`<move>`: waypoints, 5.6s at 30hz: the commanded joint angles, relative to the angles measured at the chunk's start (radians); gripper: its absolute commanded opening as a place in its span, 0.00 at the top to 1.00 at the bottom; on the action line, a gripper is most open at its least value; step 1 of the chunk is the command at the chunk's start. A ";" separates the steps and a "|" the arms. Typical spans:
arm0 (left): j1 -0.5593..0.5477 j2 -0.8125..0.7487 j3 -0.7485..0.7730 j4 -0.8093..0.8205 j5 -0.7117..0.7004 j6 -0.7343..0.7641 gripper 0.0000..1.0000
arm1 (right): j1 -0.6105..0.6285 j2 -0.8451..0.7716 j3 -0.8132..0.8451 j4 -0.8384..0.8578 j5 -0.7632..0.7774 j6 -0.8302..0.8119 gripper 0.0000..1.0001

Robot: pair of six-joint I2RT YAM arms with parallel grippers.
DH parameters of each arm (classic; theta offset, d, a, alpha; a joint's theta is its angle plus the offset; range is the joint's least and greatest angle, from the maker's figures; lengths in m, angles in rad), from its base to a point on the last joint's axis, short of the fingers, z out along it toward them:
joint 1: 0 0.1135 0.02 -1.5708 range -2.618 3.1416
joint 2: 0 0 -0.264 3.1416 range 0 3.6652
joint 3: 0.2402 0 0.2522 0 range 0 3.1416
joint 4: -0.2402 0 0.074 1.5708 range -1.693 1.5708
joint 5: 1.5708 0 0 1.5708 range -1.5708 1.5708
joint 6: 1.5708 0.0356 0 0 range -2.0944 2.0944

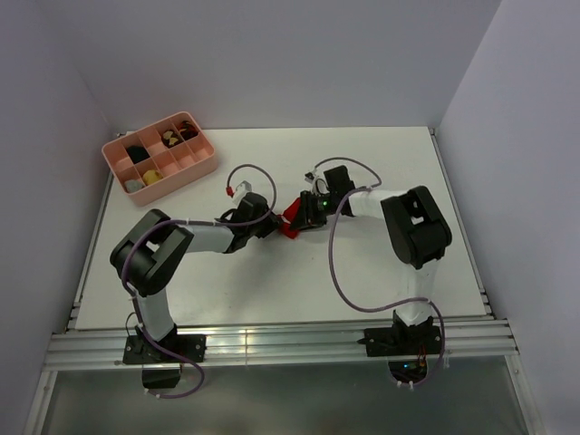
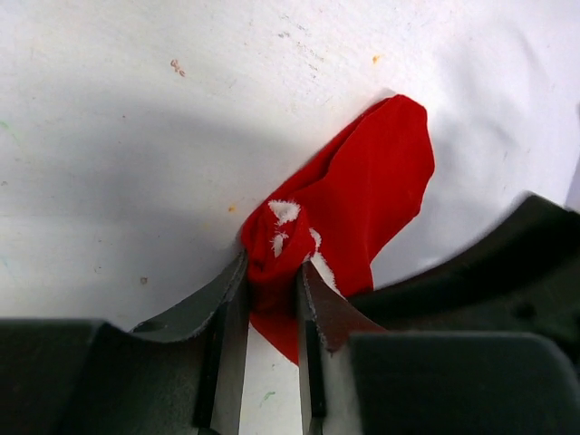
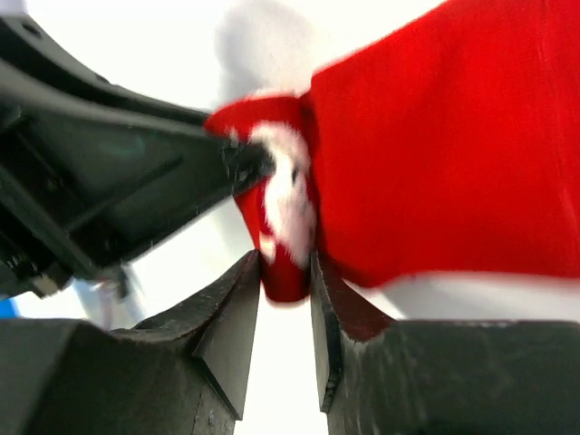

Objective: Roll the socks
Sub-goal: Roll the sock at the center of the board.

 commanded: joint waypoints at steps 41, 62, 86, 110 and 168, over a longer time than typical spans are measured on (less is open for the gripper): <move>0.000 0.006 0.280 -0.647 0.094 0.315 0.83 | 0.530 -0.255 -0.422 0.656 0.969 -0.434 0.44; 0.005 -0.072 0.209 -0.573 0.083 0.203 0.71 | 0.551 -0.212 -0.378 0.538 1.039 -0.353 0.95; 0.060 -0.320 -0.167 -0.108 0.039 0.028 0.28 | 0.150 -0.009 -0.220 0.472 0.004 0.144 1.00; 0.046 -0.099 -0.121 -0.038 0.068 0.017 0.45 | 0.068 0.147 -0.175 0.493 -0.097 0.272 1.00; -0.009 -0.089 0.062 -0.328 0.075 0.097 1.00 | 0.562 -0.212 -0.327 0.536 1.047 -0.391 0.46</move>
